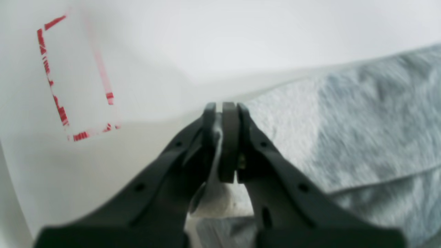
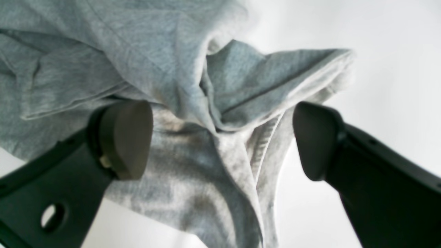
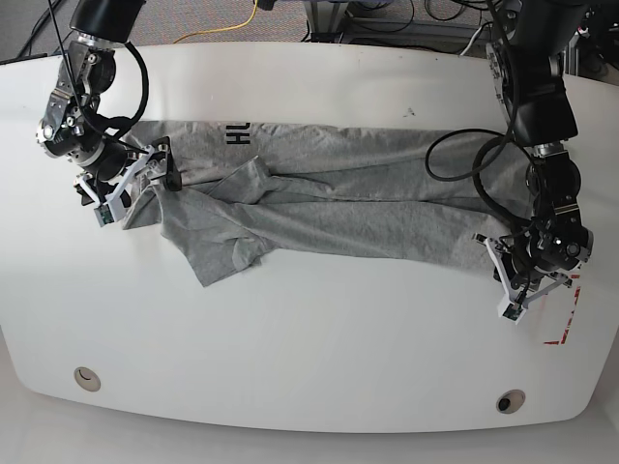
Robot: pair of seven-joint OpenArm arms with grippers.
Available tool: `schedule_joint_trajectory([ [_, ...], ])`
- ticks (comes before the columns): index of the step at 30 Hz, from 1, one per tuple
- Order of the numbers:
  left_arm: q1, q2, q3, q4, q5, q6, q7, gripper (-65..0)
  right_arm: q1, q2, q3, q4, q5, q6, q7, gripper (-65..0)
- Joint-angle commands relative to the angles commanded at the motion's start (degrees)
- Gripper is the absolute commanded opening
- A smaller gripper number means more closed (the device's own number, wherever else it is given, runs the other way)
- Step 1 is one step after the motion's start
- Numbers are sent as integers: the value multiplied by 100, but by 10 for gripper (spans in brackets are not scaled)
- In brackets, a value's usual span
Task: Layout the t-shirt on the table in an organized manner, then fold the t-shirt properly
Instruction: 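Release the shirt with the right gripper and lift it away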
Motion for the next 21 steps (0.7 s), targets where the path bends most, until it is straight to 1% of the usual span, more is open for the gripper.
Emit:
schedule_joint_trajectory([
  [4,334,-114,-9,378,0,-44,202,-647,0,0,0,0,0,0,0,-51],
  [8,642,-149,-70,642,0,-62,229,-647,0,0,0,0,0,0,0,-51],
  [13,914,-193,-387,747,0,-62,237,-647,-9,0,0,0,0,0,0,-51],
  [16,993,-343,-431,712,0,-62,237,-646,-9,0,0,0,0,0,0,-51],
  [21,1125,-422,-431,712,0,-62,237,-643,-9,0,0,0,0,0,0,-51],
])
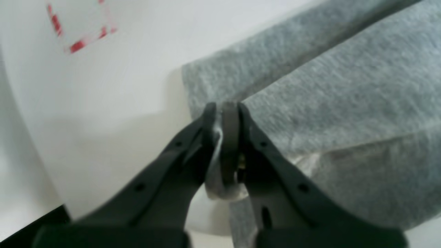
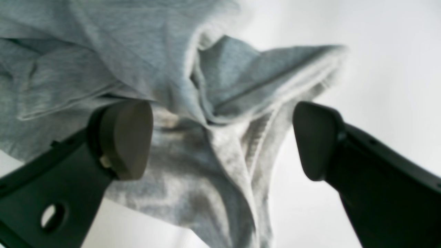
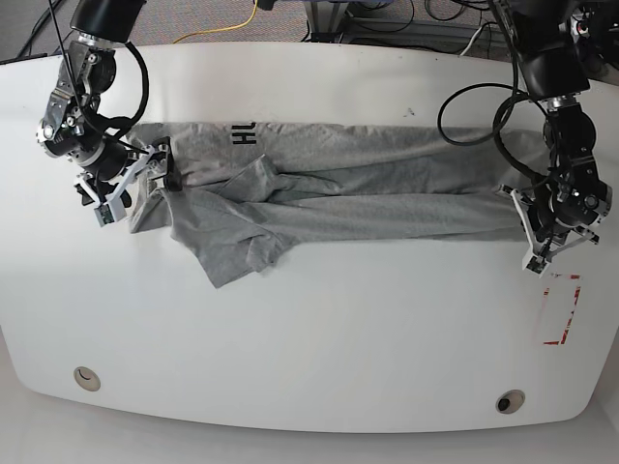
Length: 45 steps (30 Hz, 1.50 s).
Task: Layout the t-shirt on the table in an organized manner, then fold the t-shirt properly
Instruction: 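Release the shirt with the right gripper and lift it away, then grasp the folded shirt edge with the right gripper and pull it inward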
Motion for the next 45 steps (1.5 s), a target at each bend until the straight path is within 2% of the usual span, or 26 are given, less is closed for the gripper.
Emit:
schedule_joint_trajectory([
  [3,18,-35,9,0,0,0,0,-593,9,0,0,0,0,0,0,-51],
  [10,35,-35,9,44,9,26,9,-275,26,0,0,9,0,0,0,-46],
  [12,18,-35,9,44,9,26,9,-240,44,9,0,18,0,0,0,-46],
  [19,-26,-149,0,62,-9,9,167,-236,202,26,0,290,-9,0,0,-46],
  [26,-97,-149,-18,466,0,0,185,-236,835,9,-9,167,-53,0,0,-44],
  [34,-105,-132,-18,1046,-9,0,211,-236,2101,0,-44,-1363,-53,0,0,-44],
  [42,-105,-105,-18,1116,0,0,211,-236,3086,0,-62,-3112,-53,0,26,-46],
  [45,-105,-105,-18,1116,-9,0,211,-236,3323,0,-316,-3622,-53,0,62,-48],
])
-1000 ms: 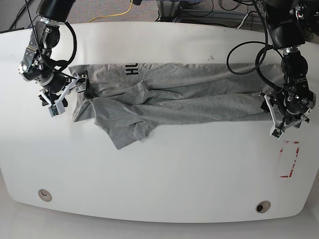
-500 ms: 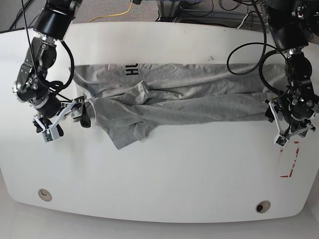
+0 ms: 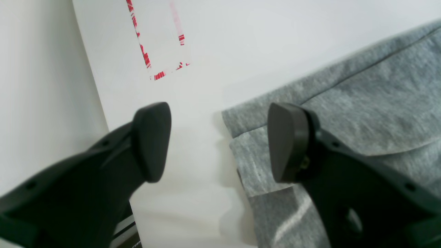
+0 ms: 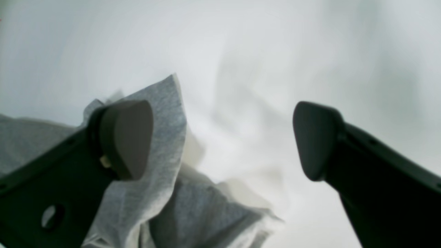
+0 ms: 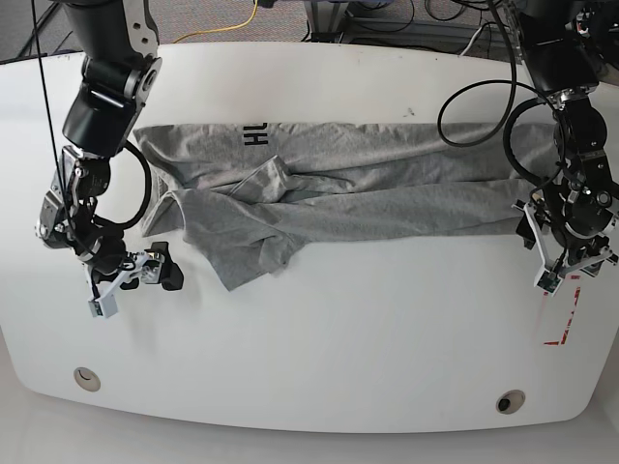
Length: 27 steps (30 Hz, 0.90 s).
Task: Layout the t-shirt on the table in an organized manner, then fold the t-shirt properly
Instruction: 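Grasp the folded shirt edge with the right gripper and pull it inward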
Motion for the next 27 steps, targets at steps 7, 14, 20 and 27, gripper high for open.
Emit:
schedule_joint_trajectory([
  [7,9,0,0,-9,0,0,0,-236,79,-79,-844,-536,53,0,492,-49],
  [14,9,0,0,-18,-9,0,0,-236,53,-281,-967,-826,0,0,571,-49],
  [20,9,0,9,-18,-18,0,0,-236,53,-440,-976,-1081,0,0,589,-49],
  [27,9,9,26,-18,-18,0,0,-236,53,-624,-985,-1081,0,0,571,-51],
])
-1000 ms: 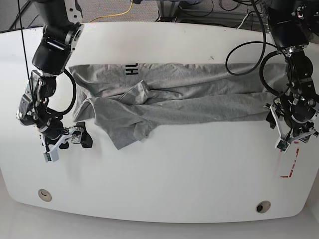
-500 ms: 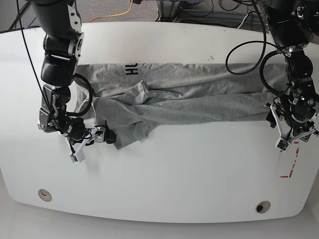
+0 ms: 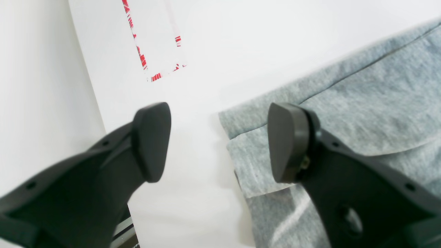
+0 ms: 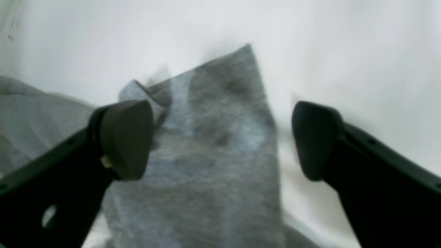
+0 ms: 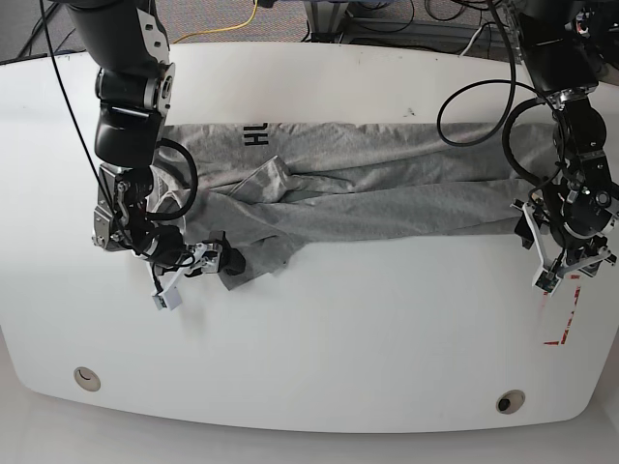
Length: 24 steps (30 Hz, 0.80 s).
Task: Layout the t-shirt on the table in an organized manner, then fold the t-shirt properly
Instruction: 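Grasp the folded shirt edge with the right gripper and pull it inward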
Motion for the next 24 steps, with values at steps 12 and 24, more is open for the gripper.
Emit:
schedule_joint_trajectory([
  [12,0,0,0,-9,-9,0,0,-236,0,-176,-9,0,0,0,-26,-51],
  [24,9,0,0,-18,-9,0,-9,-236,26,-334,-9,0,0,0,-35,-380],
])
